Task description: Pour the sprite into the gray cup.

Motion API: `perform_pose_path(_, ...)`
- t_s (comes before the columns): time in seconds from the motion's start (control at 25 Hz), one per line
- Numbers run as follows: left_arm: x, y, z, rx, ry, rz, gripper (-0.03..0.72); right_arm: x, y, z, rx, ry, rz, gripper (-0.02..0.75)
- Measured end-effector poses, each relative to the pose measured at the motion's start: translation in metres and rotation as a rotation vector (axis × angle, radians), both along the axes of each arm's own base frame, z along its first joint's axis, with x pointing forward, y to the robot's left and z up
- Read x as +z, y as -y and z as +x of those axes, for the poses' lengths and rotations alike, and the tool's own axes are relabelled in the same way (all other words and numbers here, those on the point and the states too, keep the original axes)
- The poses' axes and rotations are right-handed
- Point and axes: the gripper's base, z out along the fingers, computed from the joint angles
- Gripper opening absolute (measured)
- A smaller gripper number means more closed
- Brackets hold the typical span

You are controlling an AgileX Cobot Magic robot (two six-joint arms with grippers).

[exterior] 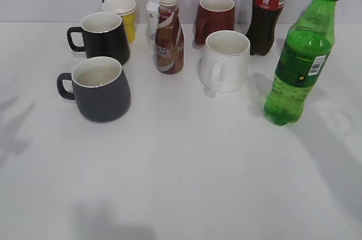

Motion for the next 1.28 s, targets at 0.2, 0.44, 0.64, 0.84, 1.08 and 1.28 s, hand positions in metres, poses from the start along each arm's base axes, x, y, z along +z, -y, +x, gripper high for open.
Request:
perform_pose_path(0.2,0.003,-0.02,-0.055,0.001,-0.063,0.023,0.426,0.003,0.024,-0.066,-0.021,-0.122,0.006,0.616)
perform_pose_path(0.44,-0.018,-0.04,-0.108,0.029,-0.203,0.051,0.426,-0.033,0.048,-0.147,-0.01,-0.448,-0.062,0.604)
perform_pose_path(0.64,-0.044,-0.052,-0.134,0.112,-0.229,0.054,0.413,-0.072,0.06,-0.185,-0.008,-0.539,-0.088,0.596)
perform_pose_path(0.84,-0.066,-0.053,-0.132,0.166,-0.225,0.058,0.412,-0.114,0.061,-0.192,-0.007,-0.558,-0.094,0.596)
perform_pose_path(1.08,-0.07,-0.052,-0.129,0.181,-0.223,0.06,0.412,-0.125,0.057,-0.177,-0.006,-0.503,-0.08,0.595)
perform_pose_path(1.28,-0.07,-0.052,-0.129,0.18,-0.221,0.06,0.407,-0.125,0.056,-0.175,-0.004,-0.486,-0.073,0.58)
